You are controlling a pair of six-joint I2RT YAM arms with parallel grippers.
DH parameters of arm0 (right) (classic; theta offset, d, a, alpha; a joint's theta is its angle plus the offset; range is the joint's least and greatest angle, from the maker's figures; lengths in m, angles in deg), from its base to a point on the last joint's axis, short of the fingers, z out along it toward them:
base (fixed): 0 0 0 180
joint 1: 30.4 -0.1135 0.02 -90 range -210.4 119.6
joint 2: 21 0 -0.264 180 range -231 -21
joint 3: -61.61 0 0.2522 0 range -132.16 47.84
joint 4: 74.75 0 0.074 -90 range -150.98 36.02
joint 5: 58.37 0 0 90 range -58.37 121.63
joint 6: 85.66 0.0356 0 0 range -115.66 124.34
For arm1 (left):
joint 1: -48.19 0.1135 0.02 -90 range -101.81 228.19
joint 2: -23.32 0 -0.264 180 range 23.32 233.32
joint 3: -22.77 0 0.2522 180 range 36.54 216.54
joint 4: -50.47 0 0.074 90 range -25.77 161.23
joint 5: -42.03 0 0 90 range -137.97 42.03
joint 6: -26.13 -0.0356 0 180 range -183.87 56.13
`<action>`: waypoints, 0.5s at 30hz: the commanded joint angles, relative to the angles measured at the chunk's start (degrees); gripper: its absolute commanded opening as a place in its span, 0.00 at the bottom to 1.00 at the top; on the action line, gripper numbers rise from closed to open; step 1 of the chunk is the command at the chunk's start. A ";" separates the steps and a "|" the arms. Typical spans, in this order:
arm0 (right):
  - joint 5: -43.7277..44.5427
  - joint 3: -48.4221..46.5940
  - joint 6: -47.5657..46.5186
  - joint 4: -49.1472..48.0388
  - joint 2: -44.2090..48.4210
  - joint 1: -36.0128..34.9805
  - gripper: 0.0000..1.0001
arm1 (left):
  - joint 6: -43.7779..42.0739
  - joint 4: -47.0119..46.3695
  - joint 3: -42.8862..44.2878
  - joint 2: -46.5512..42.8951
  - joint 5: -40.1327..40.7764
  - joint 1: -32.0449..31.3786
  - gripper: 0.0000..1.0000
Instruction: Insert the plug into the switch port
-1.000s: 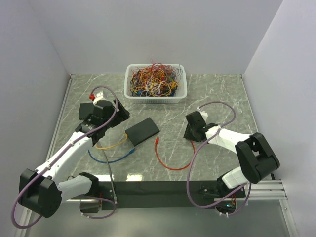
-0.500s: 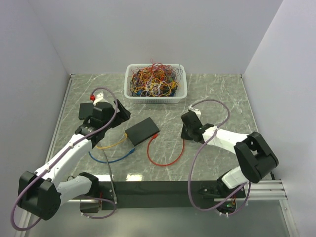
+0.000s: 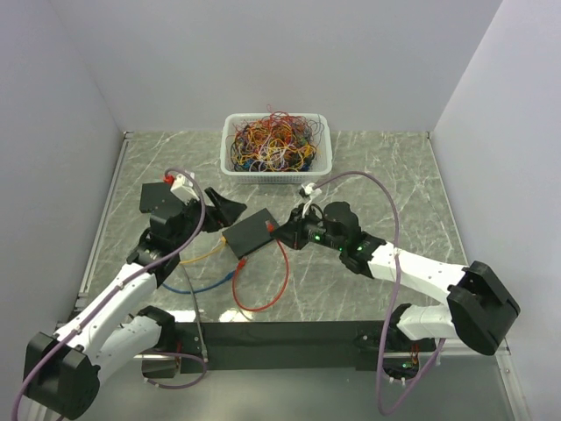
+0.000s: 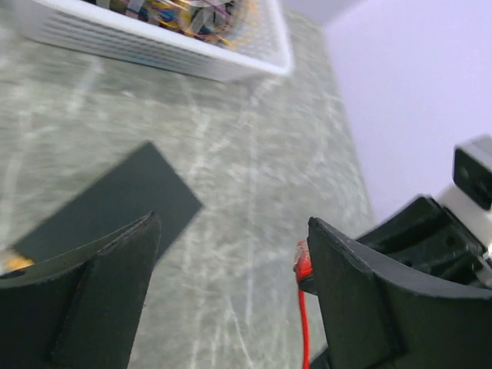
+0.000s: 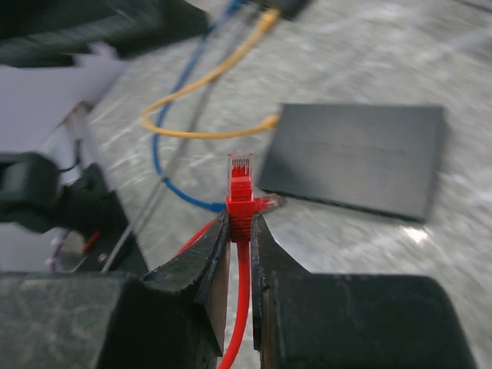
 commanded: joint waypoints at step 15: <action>-15.45 -2.32 -0.25 -14.83 -3.51 -1.87 0.00 | 2.88 -22.02 -9.43 -4.29 -15.61 -1.58 0.74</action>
